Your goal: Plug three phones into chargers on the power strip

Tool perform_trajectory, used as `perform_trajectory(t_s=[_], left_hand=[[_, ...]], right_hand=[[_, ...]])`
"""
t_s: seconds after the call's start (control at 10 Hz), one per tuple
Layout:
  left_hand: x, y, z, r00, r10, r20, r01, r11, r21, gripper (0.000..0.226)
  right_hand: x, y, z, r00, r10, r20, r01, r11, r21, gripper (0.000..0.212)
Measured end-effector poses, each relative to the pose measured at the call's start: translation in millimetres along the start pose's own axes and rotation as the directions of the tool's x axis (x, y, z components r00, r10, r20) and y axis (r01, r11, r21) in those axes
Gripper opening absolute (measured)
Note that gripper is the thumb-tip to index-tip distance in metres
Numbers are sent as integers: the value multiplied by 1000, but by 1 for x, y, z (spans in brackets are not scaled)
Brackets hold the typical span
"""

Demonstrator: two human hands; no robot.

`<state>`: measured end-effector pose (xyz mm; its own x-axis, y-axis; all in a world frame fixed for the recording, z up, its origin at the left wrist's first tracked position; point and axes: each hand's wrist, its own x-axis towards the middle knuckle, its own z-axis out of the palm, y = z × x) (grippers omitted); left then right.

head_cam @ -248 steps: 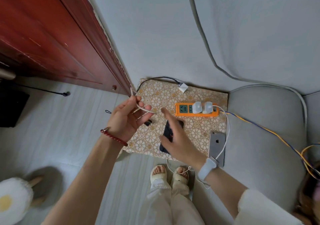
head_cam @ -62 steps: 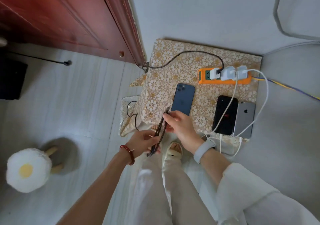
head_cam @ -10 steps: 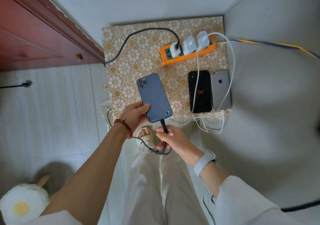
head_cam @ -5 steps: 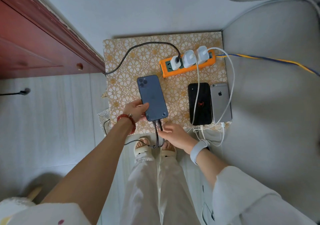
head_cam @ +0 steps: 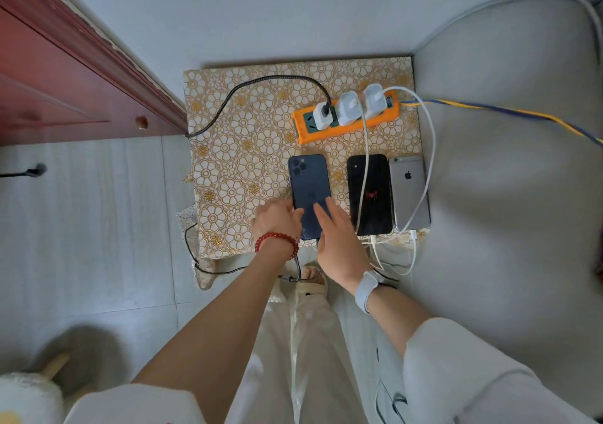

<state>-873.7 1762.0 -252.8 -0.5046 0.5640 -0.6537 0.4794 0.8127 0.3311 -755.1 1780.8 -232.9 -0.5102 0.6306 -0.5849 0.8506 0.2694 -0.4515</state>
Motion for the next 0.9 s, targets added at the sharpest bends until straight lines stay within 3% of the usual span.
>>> perform_trajectory(t_s=[0.1, 0.2, 0.3, 0.5, 0.7, 0.8, 0.9], left_hand=[[-3, 1, 3, 994, 108, -21, -105, 991, 82, 30], [-8, 2, 9, 991, 131, 4, -131, 991, 0, 39], [-12, 4, 17, 987, 162, 14, -162, 984, 69, 44], [-17, 9, 26, 990, 140, -9, -136, 971, 199, 57], [-21, 10, 5, 982, 113, 151, -146, 964, 223, 67], [-21, 17, -33, 980, 119, 159, -152, 965, 216, 57], [-29, 32, -84, 961, 258, 101, -275, 936, 221, 50]], right_hand=[[0, 4, 1, 996, -15, 83, 30, 982, -184, 59], [-6, 9, 2, 994, -24, 106, 56, 948, -312, 60], [-13, 15, 4, 994, -8, 108, 53, 907, -419, 58], [-15, 26, -3, 992, -64, 105, 111, 836, -538, 59], [-14, 15, -33, 975, -122, 184, 197, 860, -471, 55], [-10, -5, -70, 971, -176, 163, 229, 886, -404, 48], [-15, -38, -117, 972, -182, 148, 224, 904, -364, 44]])
